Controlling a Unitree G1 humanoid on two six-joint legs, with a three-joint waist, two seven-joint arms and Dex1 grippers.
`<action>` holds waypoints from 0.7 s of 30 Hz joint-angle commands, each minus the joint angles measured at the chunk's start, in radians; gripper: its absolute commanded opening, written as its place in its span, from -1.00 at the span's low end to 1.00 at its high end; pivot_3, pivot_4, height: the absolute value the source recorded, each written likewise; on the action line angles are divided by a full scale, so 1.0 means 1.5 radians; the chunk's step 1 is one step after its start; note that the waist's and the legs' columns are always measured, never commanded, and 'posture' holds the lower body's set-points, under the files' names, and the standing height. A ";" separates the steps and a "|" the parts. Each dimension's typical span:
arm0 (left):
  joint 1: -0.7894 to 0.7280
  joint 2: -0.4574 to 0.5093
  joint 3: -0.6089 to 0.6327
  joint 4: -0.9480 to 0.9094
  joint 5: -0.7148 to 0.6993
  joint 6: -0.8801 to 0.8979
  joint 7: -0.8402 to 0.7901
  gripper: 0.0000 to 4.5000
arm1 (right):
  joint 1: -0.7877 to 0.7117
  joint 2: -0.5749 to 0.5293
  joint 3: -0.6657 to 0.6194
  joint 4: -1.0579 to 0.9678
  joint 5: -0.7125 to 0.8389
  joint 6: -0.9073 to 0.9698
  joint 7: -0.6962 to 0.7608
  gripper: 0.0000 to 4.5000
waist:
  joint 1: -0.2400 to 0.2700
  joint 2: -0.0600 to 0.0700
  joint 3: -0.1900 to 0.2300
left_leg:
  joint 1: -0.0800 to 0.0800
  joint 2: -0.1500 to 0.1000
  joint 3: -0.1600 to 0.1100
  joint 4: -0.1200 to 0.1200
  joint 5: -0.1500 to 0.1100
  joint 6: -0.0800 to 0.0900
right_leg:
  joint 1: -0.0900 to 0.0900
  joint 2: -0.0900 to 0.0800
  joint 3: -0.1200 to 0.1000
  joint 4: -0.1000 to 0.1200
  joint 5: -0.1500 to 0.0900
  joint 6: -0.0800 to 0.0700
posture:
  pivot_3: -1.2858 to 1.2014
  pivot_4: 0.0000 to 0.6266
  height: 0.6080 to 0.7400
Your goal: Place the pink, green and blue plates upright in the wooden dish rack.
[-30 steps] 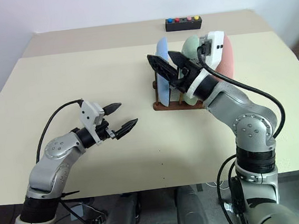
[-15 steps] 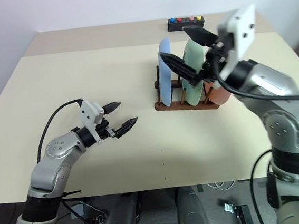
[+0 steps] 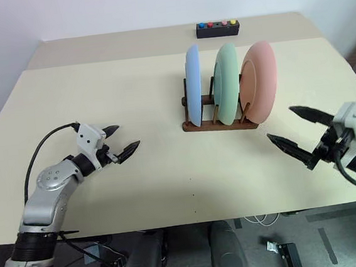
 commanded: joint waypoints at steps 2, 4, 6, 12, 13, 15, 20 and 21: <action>0.014 0.012 0.024 -0.005 0.008 -0.024 0.001 1.00 | -0.005 0.018 0.025 0.044 -0.038 -0.045 -0.006 0.92 | 0.001 0.000 0.000 | 0.000 0.000 0.000 0.000 0.000 0.000 | 0.000 0.000 0.000 0.000 0.000 0.000 | 0.03 -0.52 1.00; 0.025 0.015 0.029 -0.011 0.010 -0.023 0.007 1.00 | -0.016 0.017 0.036 0.072 -0.046 -0.055 -0.002 0.92 | 0.002 0.000 0.000 | 0.000 0.000 0.000 0.000 0.000 0.000 | 0.000 0.000 0.000 0.000 0.000 0.000 | 0.03 -0.52 1.00; 0.036 0.021 0.038 -0.017 0.009 -0.021 0.009 1.00 | -0.035 0.015 0.047 0.100 -0.052 -0.060 -0.002 0.92 | 0.001 0.000 0.000 | 0.000 0.000 0.000 0.000 0.000 0.000 | 0.000 0.000 0.000 0.000 0.000 0.000 | 0.03 -0.52 1.00; 0.068 0.036 0.062 -0.032 0.008 -0.017 0.014 1.00 | -0.066 0.029 0.078 0.170 -0.068 -0.092 0.011 0.92 | 0.002 0.000 0.000 | 0.000 0.000 0.000 0.000 0.000 0.000 | 0.000 0.000 0.000 0.000 0.000 0.000 | 0.03 -0.52 1.00; 0.072 0.035 0.064 -0.039 0.006 -0.013 0.015 1.00 | -0.064 0.029 0.079 0.173 -0.067 -0.095 0.016 0.92 | 0.002 0.000 0.000 | 0.000 0.000 0.000 -0.001 0.000 0.000 | 0.000 0.000 0.000 0.000 0.000 0.000 | 0.03 -0.52 1.00; 0.083 0.042 0.076 -0.047 0.001 -0.008 0.012 1.00 | -0.065 0.035 0.084 0.170 -0.062 -0.091 0.012 0.92 | 0.003 0.000 0.000 | 0.000 0.000 0.000 -0.001 0.000 0.000 | 0.000 0.000 0.000 0.000 0.000 0.001 | 0.03 -0.52 1.00; 0.093 0.049 0.085 -0.058 0.000 0.000 0.014 1.00 | -0.065 0.045 0.099 0.173 -0.066 -0.094 0.011 0.92 | 0.002 0.000 0.000 | 0.000 0.000 0.000 0.000 0.000 0.000 | 0.000 0.000 0.000 0.000 0.000 0.000 | 0.03 -0.52 1.00; 0.094 0.048 0.084 -0.063 0.001 0.004 0.015 1.00 | -0.065 0.046 0.100 0.177 -0.067 -0.097 0.011 0.92 | 0.002 0.000 0.000 | 0.000 0.000 0.000 0.000 0.000 0.000 | 0.000 0.000 0.000 0.000 0.000 0.000 | 0.03 -0.52 1.00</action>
